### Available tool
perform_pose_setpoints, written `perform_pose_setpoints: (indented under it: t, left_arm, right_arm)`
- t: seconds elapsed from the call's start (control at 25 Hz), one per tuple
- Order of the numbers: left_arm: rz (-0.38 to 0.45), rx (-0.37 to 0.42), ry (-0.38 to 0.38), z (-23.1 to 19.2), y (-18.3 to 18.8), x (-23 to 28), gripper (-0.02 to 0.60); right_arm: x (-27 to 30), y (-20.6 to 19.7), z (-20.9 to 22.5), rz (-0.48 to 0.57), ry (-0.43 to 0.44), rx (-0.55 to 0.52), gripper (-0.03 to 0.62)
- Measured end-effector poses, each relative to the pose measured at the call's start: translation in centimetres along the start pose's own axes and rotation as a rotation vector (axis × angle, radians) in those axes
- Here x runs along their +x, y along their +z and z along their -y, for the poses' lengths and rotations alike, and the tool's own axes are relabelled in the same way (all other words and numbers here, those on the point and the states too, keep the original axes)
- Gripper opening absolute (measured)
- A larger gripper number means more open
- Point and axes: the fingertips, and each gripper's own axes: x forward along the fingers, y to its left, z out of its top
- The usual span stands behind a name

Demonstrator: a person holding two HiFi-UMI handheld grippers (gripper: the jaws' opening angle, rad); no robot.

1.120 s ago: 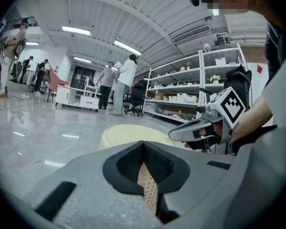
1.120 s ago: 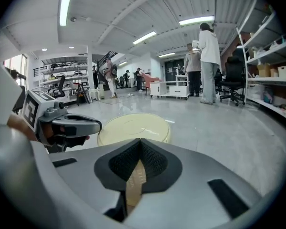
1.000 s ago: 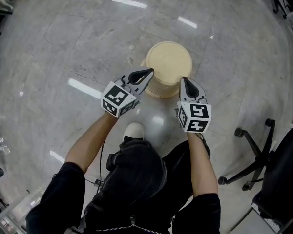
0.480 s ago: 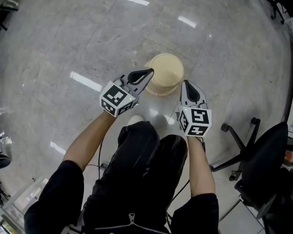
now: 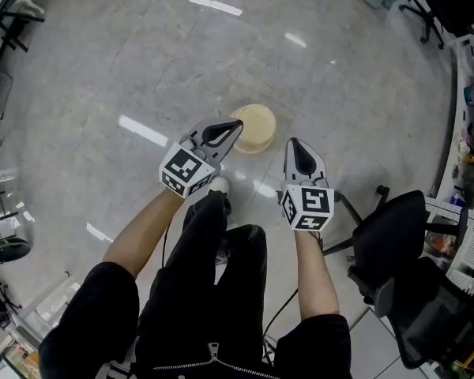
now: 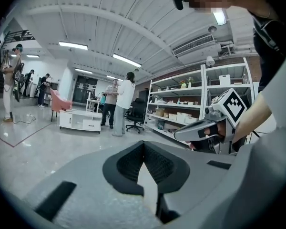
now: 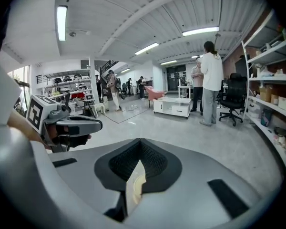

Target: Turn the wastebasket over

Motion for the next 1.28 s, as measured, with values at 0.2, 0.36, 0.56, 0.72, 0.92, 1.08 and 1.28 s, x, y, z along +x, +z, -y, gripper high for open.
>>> perform_pose_setpoints:
  t: [0.2, 0.36, 0.56, 0.72, 0.92, 1.08, 1.28]
  left_arm:
    - [0.025, 0.019, -0.005, 2.8, 10.0, -2.4, 0.005]
    - [0.045, 0.004, 0.001, 4.8, 16.5, -5.0, 0.005]
    - [0.042, 0.007, 0.017, 7.6, 21.2, -8.5, 0.005]
    - [0.056, 0.006, 0.025, 9.8, 24.7, -10.2, 0.005]
    - [0.083, 0.024, 0.017, 13.7, 27.6, -12.0, 0.005]
    - [0.104, 0.023, -0.007, 16.3, 29.2, -13.4, 0.005]
    - [0.126, 0.025, -0.029, 19.0, 30.6, -15.0, 0.005]
  right_arm:
    - [-5.5, 8.5, -1.9, 0.03, 0.011, 0.005, 0.009]
    - [-10.2, 14.0, -3.6, 0.056, 0.013, 0.015, 0.009]
    - [-15.4, 17.2, -6.2, 0.076, 0.018, 0.052, 0.009]
    - [-18.6, 19.0, -7.9, 0.099, 0.026, 0.061, 0.009]
    - [-22.8, 20.5, -10.0, 0.151, 0.035, 0.072, 0.009]
    - [-25.4, 21.3, -11.4, 0.184, 0.016, 0.101, 0.009]
    - [-27.4, 21.8, -13.3, 0.2, 0.025, 0.089, 0.009]
